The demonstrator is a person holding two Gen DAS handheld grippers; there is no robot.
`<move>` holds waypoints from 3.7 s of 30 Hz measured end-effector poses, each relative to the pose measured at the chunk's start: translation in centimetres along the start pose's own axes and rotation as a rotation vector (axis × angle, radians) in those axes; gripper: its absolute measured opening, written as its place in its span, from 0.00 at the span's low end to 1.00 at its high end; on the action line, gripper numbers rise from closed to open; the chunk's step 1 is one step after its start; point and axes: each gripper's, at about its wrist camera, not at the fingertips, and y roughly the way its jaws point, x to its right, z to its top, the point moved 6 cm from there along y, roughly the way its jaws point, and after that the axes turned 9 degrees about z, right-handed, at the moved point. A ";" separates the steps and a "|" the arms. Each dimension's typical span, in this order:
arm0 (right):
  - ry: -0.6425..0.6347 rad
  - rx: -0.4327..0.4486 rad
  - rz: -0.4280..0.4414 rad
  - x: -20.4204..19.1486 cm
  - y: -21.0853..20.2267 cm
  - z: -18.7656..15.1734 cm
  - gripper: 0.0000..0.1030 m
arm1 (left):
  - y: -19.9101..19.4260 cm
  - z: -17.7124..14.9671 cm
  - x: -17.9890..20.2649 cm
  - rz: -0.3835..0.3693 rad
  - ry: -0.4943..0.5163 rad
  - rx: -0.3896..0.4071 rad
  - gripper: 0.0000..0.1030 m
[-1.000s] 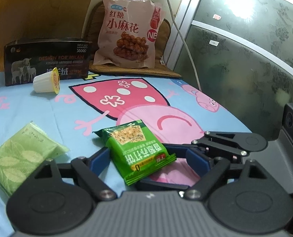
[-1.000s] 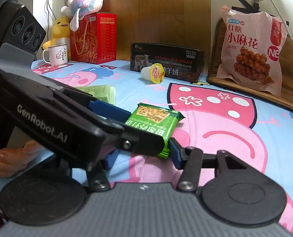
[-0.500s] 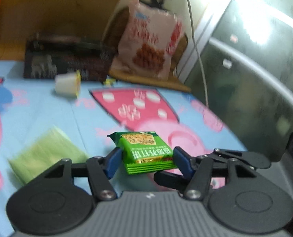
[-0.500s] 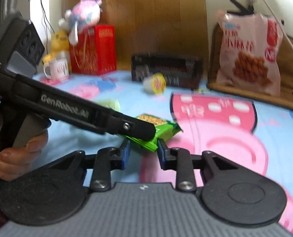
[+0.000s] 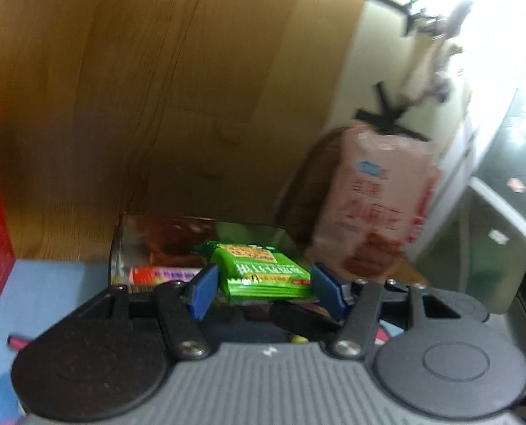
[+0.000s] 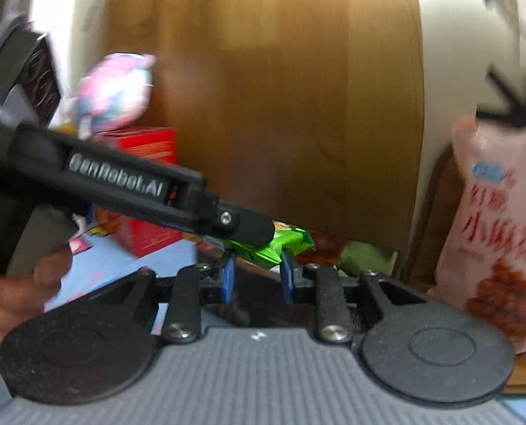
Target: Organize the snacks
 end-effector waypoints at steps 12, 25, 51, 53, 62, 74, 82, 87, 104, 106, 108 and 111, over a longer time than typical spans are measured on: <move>0.034 0.039 -0.054 1.9 0.6 -1.8 0.53 | -0.8 -2.3 -4.3 0.055 -0.110 0.049 0.75; 0.275 -0.120 0.156 -5.0 -6.7 -11.4 0.57 | -10.1 -16.2 -5.1 0.042 -0.102 -0.131 0.75; -0.005 -0.239 0.200 -13.2 -7.3 -14.2 0.47 | -13.0 -21.1 -4.7 0.008 -0.166 -0.172 0.34; -0.021 -0.239 0.207 -13.6 -6.6 -14.1 0.33 | -12.7 -20.6 -4.0 -0.013 -0.161 -0.182 0.34; -0.018 -0.114 0.145 -9.2 -5.8 -7.7 0.33 | -10.7 -11.1 -1.6 -0.017 -0.033 -0.068 0.34; 0.069 -0.059 0.000 2.7 3.4 0.3 0.29 | 2.5 0.5 -2.1 0.038 -0.094 -0.048 0.35; 0.133 -0.030 -0.086 6.7 5.2 -0.4 0.36 | 5.1 0.4 -3.9 0.191 -0.066 -0.013 0.49; 0.175 0.050 -0.097 6.5 0.9 -1.0 0.37 | 0.4 0.0 -5.5 0.188 -0.112 0.075 0.50; 0.353 -0.100 0.044 -2.4 -5.9 -12.1 0.44 | -6.1 -16.1 -3.8 0.389 0.056 -0.064 0.53; 0.377 -0.091 0.028 -2.7 -6.2 -12.7 0.44 | -6.6 -16.7 -3.3 0.401 0.059 -0.046 0.53; 0.366 -0.066 0.002 -3.2 -6.9 -12.8 0.44 | -6.9 -17.1 -3.2 0.422 0.070 -0.034 0.53; 0.402 -0.051 0.001 -3.7 -7.5 -13.2 0.45 | -7.2 -17.9 -2.5 0.466 0.105 -0.017 0.55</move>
